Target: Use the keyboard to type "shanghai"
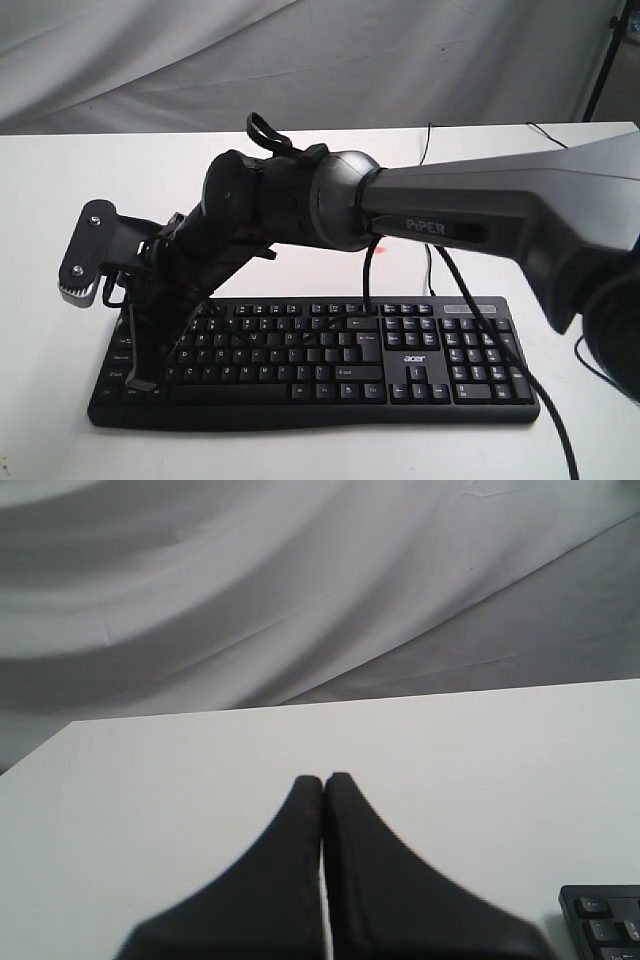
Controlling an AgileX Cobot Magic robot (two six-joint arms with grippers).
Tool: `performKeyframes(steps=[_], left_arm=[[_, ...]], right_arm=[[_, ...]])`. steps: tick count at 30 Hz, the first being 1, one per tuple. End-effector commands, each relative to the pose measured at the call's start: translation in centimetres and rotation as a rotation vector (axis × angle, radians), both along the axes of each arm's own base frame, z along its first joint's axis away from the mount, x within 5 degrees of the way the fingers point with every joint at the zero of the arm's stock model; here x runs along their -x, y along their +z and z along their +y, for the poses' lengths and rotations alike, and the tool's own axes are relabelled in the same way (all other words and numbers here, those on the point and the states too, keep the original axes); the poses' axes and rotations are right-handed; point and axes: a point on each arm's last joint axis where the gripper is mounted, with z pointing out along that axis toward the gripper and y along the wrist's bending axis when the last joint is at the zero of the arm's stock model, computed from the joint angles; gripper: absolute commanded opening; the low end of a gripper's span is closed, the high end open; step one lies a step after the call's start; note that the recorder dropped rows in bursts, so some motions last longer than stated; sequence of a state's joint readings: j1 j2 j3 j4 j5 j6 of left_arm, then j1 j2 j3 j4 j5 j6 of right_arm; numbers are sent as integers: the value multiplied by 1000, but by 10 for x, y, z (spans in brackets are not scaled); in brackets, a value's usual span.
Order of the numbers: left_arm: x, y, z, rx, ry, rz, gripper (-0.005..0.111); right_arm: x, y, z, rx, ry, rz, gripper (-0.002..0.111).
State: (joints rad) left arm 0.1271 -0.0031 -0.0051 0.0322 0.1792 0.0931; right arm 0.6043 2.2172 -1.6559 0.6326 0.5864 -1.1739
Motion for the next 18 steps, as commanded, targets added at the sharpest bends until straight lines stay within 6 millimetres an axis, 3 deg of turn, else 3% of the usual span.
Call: performKeyframes(steps=[1, 10, 18], left_arm=[[0, -1, 0, 4, -4, 3, 1], [0, -1, 0, 4, -4, 3, 1], [0, -1, 0, 4, -4, 3, 1]], right_arm=[[2, 9, -1, -9, 1, -4, 0], [3, 12, -8, 11, 17, 15, 0], [6, 6, -45, 66, -25, 38, 0]])
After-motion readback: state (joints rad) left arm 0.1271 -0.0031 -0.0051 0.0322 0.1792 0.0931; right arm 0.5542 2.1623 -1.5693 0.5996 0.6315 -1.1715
